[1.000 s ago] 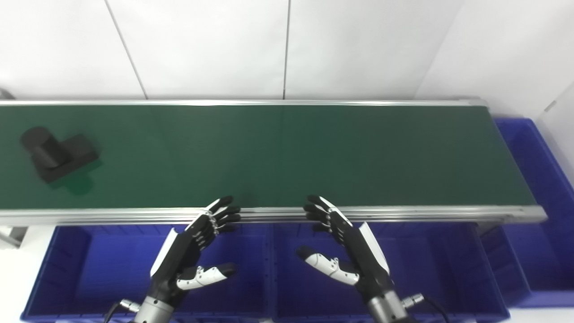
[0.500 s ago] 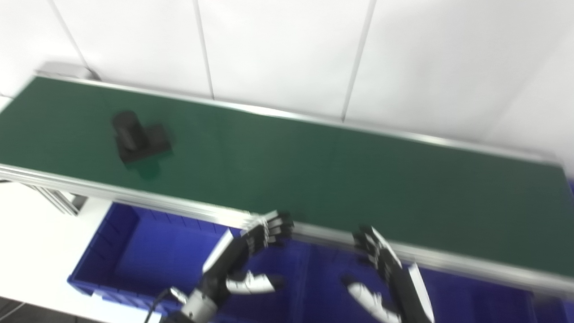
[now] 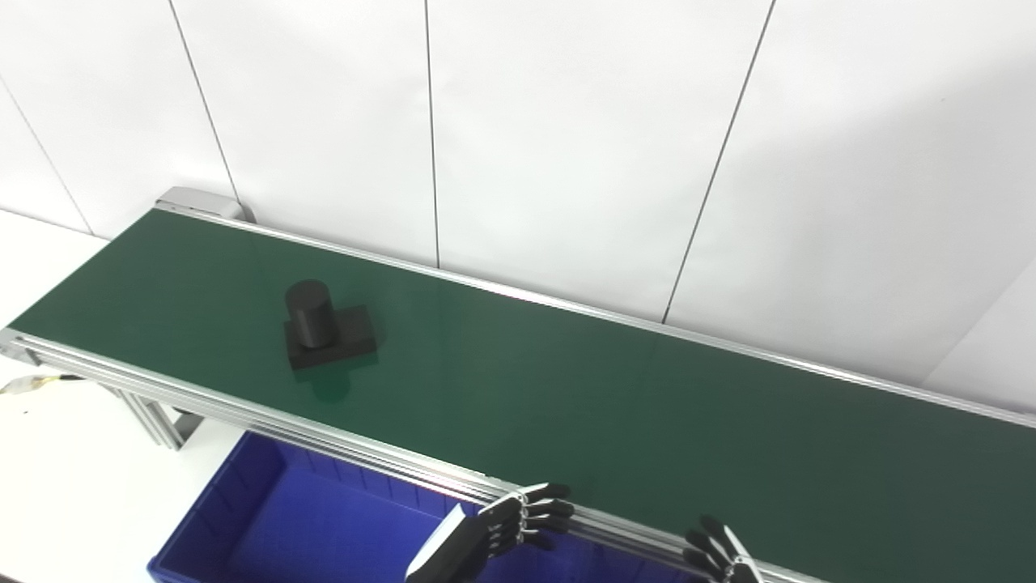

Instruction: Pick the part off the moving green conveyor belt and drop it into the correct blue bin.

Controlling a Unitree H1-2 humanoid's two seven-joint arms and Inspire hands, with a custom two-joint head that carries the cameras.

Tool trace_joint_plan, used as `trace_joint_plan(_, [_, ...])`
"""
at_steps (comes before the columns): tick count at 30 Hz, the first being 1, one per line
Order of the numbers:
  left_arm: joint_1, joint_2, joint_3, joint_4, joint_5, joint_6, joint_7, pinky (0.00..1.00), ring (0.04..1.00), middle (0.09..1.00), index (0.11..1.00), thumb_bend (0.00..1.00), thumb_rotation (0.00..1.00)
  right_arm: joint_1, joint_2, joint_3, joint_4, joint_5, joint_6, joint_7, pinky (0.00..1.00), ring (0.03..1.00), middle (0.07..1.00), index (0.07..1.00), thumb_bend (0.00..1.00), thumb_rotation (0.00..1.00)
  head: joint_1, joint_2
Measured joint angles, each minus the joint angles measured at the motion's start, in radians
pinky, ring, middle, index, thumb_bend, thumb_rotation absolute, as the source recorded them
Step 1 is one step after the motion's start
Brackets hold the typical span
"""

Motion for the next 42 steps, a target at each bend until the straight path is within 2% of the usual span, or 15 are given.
trace_joint_plan(7, [-0.015,-0.009,-0.007,0.033,0.005,-0.003,0.01,0.7,0.766,0.802,0.837,0.95,0.42,-0.004,-0.004,-0.004,-0.022,0.005,-0.001,0.001,0.72,0.816,0.839,0.905,0.5,0.53,0.011,-0.017])
trace_joint_plan(11, [-0.02,-0.013,-0.014,0.041,0.006,-0.008,0.014,0.7,0.766,0.806,0.84,0.94,0.41,-0.007,-0.009,-0.004,-0.073,0.004,-0.002,0.006,0.68,0.788,0.819,0.889,0.5,0.51,0.017,-0.026])
trace_joint_plan(16, [-0.031,-0.014,-0.019,0.065,0.006,-0.014,0.015,0.69,0.765,0.807,0.838,0.94,0.41,-0.03,-0.013,-0.004,-0.139,-0.005,-0.002,0.011,0.65,0.758,0.804,0.871,0.51,0.56,0.026,-0.031])
trace_joint_plan(20, [-0.032,-0.015,-0.021,0.067,0.006,-0.017,0.016,0.69,0.761,0.806,0.838,0.95,0.4,-0.059,-0.025,-0.006,-0.204,-0.004,-0.002,0.025,0.63,0.753,0.797,0.848,0.49,0.56,0.028,-0.031])
trace_joint_plan(23, [-0.034,-0.016,-0.021,0.068,0.006,-0.017,0.016,0.69,0.761,0.805,0.839,0.95,0.4,-0.093,-0.03,-0.009,-0.24,-0.003,0.005,0.042,0.65,0.767,0.808,0.843,0.51,0.58,0.028,-0.031])
trace_joint_plan(28, [-0.036,-0.019,-0.023,0.069,0.012,-0.017,0.017,0.69,0.76,0.805,0.843,0.95,0.41,-0.158,-0.032,-0.017,-0.286,-0.009,0.076,0.075,0.65,0.796,0.835,0.849,0.58,0.6,0.029,-0.029])
trace_joint_plan(34, [-0.044,-0.024,-0.023,0.075,0.024,-0.017,0.026,0.69,0.76,0.806,0.844,0.94,0.4,-0.28,-0.04,-0.024,-0.291,-0.012,0.154,0.113,0.62,0.769,0.819,0.836,0.65,0.6,0.031,-0.029])
trace_joint_plan(38, [-0.046,-0.026,-0.025,0.08,0.024,-0.017,0.027,0.69,0.761,0.806,0.845,0.95,0.4,-0.345,-0.041,-0.023,-0.279,-0.039,0.173,0.126,0.58,0.755,0.81,0.828,0.62,0.51,0.029,-0.029])
trace_joint_plan(42, [-0.048,-0.026,-0.025,0.083,0.025,-0.017,0.035,0.69,0.762,0.807,0.847,0.95,0.4,-0.401,-0.042,-0.016,-0.255,-0.082,0.212,0.139,0.58,0.76,0.811,0.827,0.61,0.47,0.029,-0.029])
